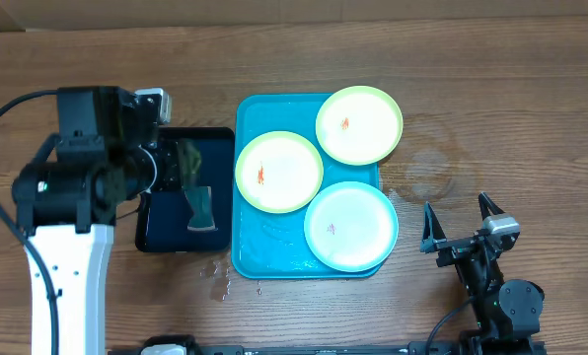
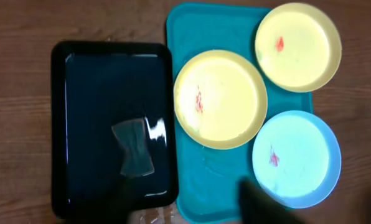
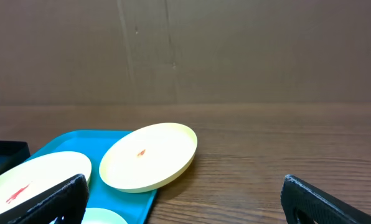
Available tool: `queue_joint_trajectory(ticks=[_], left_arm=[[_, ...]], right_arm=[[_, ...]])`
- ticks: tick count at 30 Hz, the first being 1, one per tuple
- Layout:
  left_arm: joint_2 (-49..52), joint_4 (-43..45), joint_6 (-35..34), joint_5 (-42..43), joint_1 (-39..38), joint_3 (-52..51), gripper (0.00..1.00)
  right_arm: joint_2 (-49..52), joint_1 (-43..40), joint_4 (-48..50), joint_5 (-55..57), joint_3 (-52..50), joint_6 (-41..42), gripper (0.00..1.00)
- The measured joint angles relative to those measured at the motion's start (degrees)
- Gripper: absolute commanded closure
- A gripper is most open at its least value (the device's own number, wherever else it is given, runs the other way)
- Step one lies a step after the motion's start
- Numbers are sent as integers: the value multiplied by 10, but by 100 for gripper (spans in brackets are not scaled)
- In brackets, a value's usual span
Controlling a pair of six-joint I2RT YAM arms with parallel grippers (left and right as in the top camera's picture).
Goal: Clean dirty plates on tray and stack at the side
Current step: 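Move the left gripper over the black tray toward the sponge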
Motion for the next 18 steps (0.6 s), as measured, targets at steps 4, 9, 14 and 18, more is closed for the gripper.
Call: queue_joint_trajectory(ticks=[4,9,14,18], left_arm=[[24,-5,-11,-12,0,0,96],[51,-14,-58,-55,0,1,85],[81,-32,-78,-72,0,1,68],[108,-42,-85,-76,0,1,47]], right_arm=[[0,0,0,0,0,0,0],[0,0,0,0,0,0,0],[0,0,0,0,0,0,0],[0,0,0,0,0,0,0]])
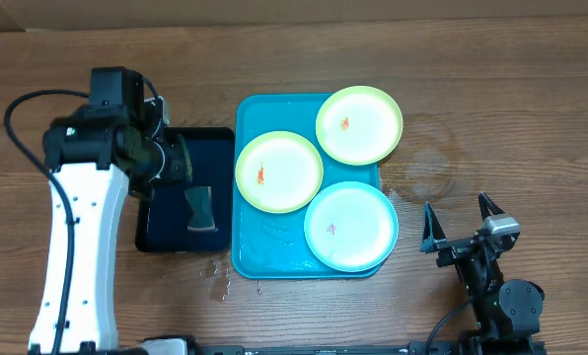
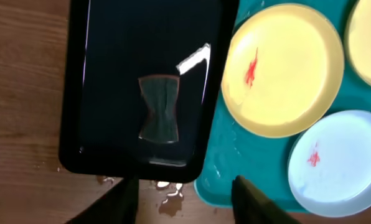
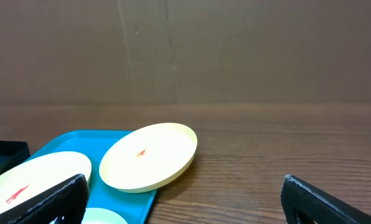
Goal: Clean dirty plates on tray and stack at the side
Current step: 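Move the left gripper over the black tray toward the sponge, then reach the right gripper to the upper yellow plate's rim and grip it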
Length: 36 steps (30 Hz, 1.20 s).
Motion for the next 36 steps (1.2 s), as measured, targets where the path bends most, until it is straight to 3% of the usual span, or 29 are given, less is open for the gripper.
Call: queue_joint_trajectory(ticks=[2,4,17,18,19,24,29,36], left_arm=[[14,-10,-4,-3,0,0,36],[23,-21,-3,-4,0,0,0],[37,-8,-21,-15,0,-57,0],[37,0,-22,-9,0,-71,11],[37,10,-25,-2,0,-84,96],[37,49,-30,24,0,-118,96],[37,54,-30,35,0,-118,96],[33,64,-30,44,0,-118,96]], right_arm=[[0,0,0,0,0,0,0],[0,0,0,0,0,0,0],[0,0,5,0,0,0,0],[0,0,10,-1,0,0,0],[0,0,16,-7,0,2,0],[0,0,40,-41,0,30,0],[2,0,1,-67,10,92,0],[85,0,-140,-78,174,122,0]])
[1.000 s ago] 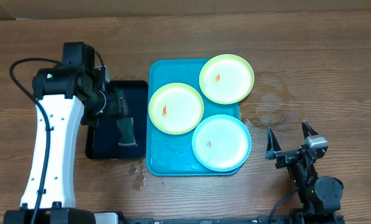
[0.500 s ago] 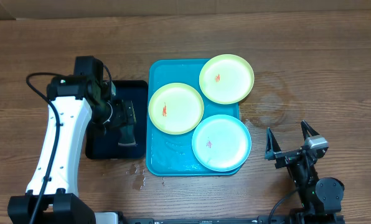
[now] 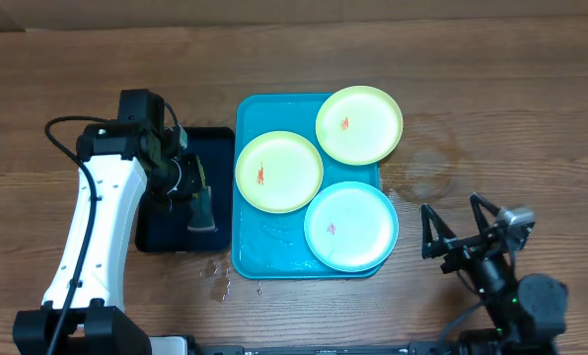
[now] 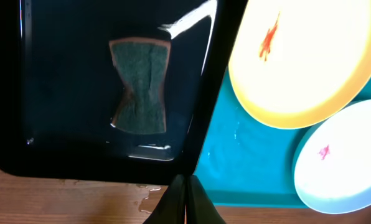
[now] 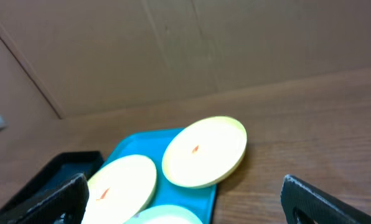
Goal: Clean dirty plates on tray and stack at the side
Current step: 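Reach the right gripper to the upper yellow plate's rim and grip it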
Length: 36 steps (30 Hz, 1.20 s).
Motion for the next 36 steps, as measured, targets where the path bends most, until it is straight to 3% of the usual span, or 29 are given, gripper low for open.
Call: queue_joint_trajectory(ticks=[7,18,22,23,24,27,31,36], left_arm=[[-64,8,0,7,0,-1,96],[-179,12,0,12,0,-1,96],[-184,11,0,26,0,-1,96],[-184,9,0,31,0,-1,96],[-184,7,0,37,0,-1,96],[-184,-6,0,49,0,-1,96],[-184,-12,0,55,0,-1,96],[-183,-16,0,52,0,-1,94]], right_arm=[[191,0,-164,-9,247,0,0],[526,0,-576,-85,661,-1,0],[638,0,-580,-120,694,11,0],[670,-1,-577,-136,694,14,20],[694,0,-572,-151,694,16,31],[764,3,-556,-189,694,24,53],[825,44,-525,-182,694,30,54],[870,140,-483,-120,694,46,48]])
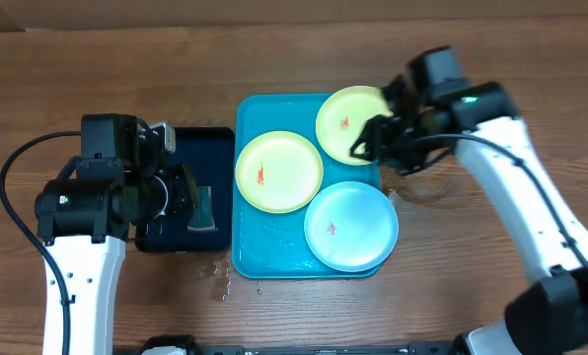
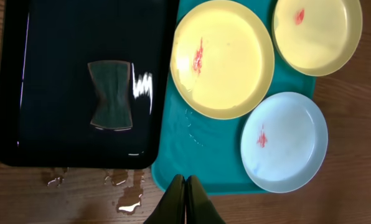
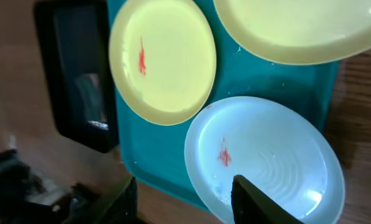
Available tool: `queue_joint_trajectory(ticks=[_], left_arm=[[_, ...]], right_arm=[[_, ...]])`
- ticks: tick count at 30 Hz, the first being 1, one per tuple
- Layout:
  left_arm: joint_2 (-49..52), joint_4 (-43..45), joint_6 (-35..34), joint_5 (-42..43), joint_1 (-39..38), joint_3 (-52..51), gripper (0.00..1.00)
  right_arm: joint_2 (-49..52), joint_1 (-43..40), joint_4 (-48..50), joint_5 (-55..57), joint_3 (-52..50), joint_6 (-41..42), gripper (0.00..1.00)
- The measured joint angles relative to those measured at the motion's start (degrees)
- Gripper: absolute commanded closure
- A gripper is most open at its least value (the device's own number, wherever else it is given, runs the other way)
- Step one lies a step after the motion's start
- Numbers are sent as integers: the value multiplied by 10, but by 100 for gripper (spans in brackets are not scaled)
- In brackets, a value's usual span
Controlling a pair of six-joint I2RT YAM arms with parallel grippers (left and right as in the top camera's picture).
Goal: Clean dirty plates on tray and stack at the side
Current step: 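Reach the right gripper to the upper yellow plate's rim and grip it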
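Three plates sit on the teal tray (image 1: 274, 242): a yellow one (image 1: 279, 172) at the left, a second yellow one (image 1: 359, 124) at the back right, and a light blue one (image 1: 351, 226) at the front. All carry a small red smear. A dark sponge (image 2: 111, 93) lies in the black tray (image 2: 61, 37). My left gripper (image 2: 185, 200) is shut and empty, high above the front edges of both trays. My right gripper (image 3: 185, 199) hangs open above the blue plate (image 3: 266, 162), touching nothing.
Small puddles of water (image 2: 129, 199) lie on the wooden table in front of the black tray. Bare wood (image 1: 511, 296) extends to the right of the teal tray.
My right arm has come from the table's near right corner to above the plates on the teal tray, still open. My left gripper, still shut, sits higher above the trays.
At first my left gripper hung open over the black tray and the right arm rested open at the near right. The left was then lower, then shut on nothing with the sponge still lying in the tray. Now the right gripper is over the plates.
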Motion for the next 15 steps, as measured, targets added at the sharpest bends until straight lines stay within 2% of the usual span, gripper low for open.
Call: queue_joint_trajectory(ticks=[1,10,15], left_arm=[[0,-3,0,-2,0,0,91],[33,-20,-1,-40,0,0,85],[58,-23,-1,-46,0,0,90]], right_arm=[[11,18,6,15,0,10,48],[111,92,125,107,-1,64,48],[144,121,160,151,-1,71,49]])
